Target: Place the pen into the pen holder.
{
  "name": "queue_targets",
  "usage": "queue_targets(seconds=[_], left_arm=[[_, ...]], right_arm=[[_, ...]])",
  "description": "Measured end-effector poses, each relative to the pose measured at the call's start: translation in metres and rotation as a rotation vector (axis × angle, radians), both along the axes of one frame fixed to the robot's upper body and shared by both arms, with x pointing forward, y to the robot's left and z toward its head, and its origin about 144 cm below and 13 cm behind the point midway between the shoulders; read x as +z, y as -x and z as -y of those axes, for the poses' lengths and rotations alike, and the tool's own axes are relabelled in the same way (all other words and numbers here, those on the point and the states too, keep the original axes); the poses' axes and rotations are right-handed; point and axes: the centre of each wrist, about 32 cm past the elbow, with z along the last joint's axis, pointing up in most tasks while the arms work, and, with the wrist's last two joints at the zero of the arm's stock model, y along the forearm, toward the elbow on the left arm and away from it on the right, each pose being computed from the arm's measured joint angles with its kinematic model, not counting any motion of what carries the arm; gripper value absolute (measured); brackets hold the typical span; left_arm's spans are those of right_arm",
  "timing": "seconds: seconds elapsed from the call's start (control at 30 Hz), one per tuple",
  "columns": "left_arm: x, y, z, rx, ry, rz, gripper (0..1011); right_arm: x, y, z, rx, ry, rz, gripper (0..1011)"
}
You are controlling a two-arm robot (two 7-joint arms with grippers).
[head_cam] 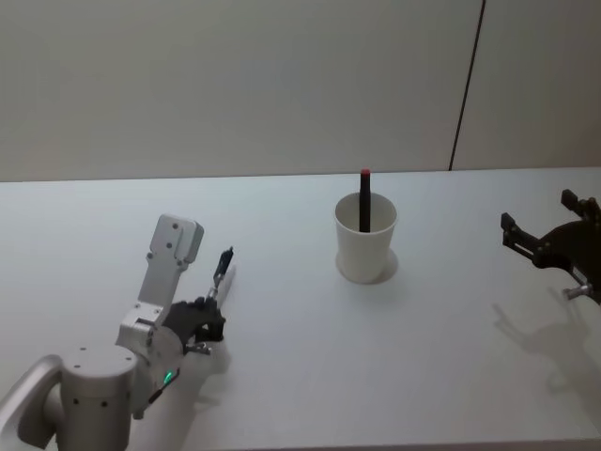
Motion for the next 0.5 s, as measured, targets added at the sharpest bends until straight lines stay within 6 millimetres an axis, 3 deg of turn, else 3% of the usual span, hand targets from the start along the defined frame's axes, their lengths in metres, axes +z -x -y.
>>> queue_targets(seconds=[0.5], left_arm=[[0.019, 0.008, -0.01, -0.125, -0.058, 0.186, 129]], right_arm=[[0.0, 0.0, 0.0, 0.0, 0.0, 0.0, 1002]])
